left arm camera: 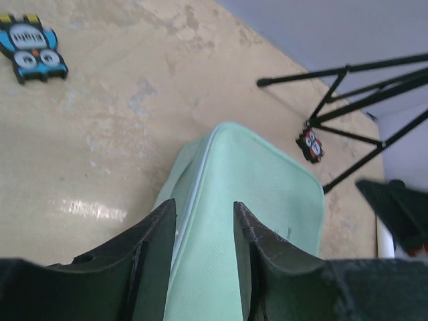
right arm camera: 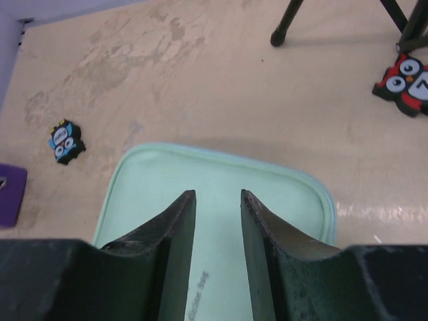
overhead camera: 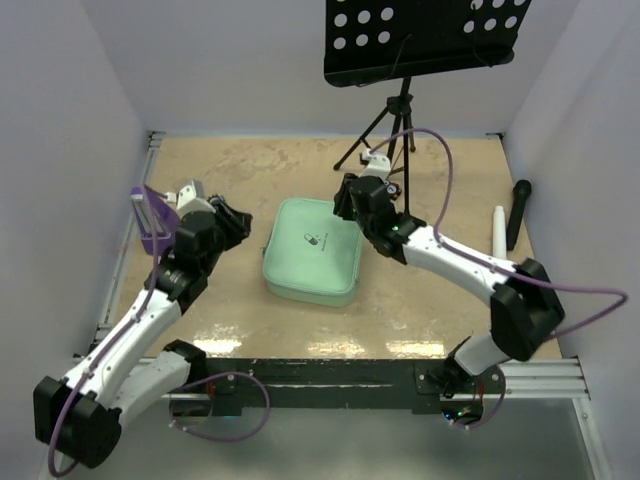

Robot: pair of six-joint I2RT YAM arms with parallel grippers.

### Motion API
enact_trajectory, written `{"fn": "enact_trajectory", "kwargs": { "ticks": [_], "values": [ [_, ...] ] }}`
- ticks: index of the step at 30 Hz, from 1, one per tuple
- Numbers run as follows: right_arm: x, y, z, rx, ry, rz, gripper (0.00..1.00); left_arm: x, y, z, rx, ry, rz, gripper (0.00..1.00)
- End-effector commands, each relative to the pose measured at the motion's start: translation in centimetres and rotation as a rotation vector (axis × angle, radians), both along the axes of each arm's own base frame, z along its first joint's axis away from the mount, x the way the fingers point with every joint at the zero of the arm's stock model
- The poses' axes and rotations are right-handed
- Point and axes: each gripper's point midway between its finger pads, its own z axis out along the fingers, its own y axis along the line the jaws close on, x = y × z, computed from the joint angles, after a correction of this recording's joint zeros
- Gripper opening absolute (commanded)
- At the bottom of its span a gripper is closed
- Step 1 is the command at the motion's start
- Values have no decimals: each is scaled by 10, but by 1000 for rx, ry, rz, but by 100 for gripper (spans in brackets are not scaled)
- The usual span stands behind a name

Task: Organize the medicine kit
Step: Zip the medicine box at the center of the board.

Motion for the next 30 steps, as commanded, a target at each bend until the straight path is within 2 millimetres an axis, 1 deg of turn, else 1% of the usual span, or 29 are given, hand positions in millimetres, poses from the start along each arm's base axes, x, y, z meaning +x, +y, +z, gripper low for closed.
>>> {"fn": "enact_trajectory", "kwargs": {
  "ticks": [1, 2, 3, 4, 5, 7, 8, 10, 12, 13, 15, 18, 19, 20, 22, 25, 30],
  "values": [
    [52, 6, 2, -95, -51, -63, 37, -55, -32, -69, -89, 178, -184, 43],
    [61, 6, 1, -96, -50, -74, 37, -64, -40, -74, -95, 181, -237, 43],
    [68, 6, -4, -101, -43, -84, 37, -69, -53, -71, -96, 135, -316, 43],
    [76, 4, -8, -103, -39, -99, 37, -83, -75, -69, -116, 116, -438, 42],
    [82, 3, -15, -111, -29, -114, 37, -90, -85, -69, -128, 121, -487, 42],
    [94, -2, -26, -116, -9, -135, 37, -106, -103, -72, -139, 133, -587, 41],
    [97, -3, -32, -122, 1, -138, 38, -110, -110, -69, -161, 117, -627, 41],
    [101, -3, -41, -140, 17, -140, 38, -121, -118, -73, -183, 121, -692, 40],
    [100, -3, -55, -161, 44, -134, 38, -126, -124, -75, -188, 111, -744, 39],
    [97, -5, -61, -168, 54, -132, 37, -128, -125, -80, -178, 121, -762, 39],
    [90, -7, -73, -173, 74, -116, 37, -127, -124, -84, -149, 143, -761, 39],
    [78, -12, -92, -188, 110, -103, 37, -129, -127, -76, -175, 102, -783, 38],
    [75, -13, -93, -185, 113, -97, 37, -129, -128, -74, -184, 98, -790, 38],
    [69, -13, -99, -181, 126, -87, 37, -130, -130, -76, -185, 105, -800, 38],
    [61, -15, -102, -170, 135, -73, 37, -131, -133, -84, -164, 145, -827, 38],
    [48, -20, -106, -161, 151, -60, 36, -124, -128, -103, -110, 221, -774, 38],
    [23, -27, -115, -142, 183, -26, 36, -99, -111, -118, -48, 254, -621, 38]
  ]
}}
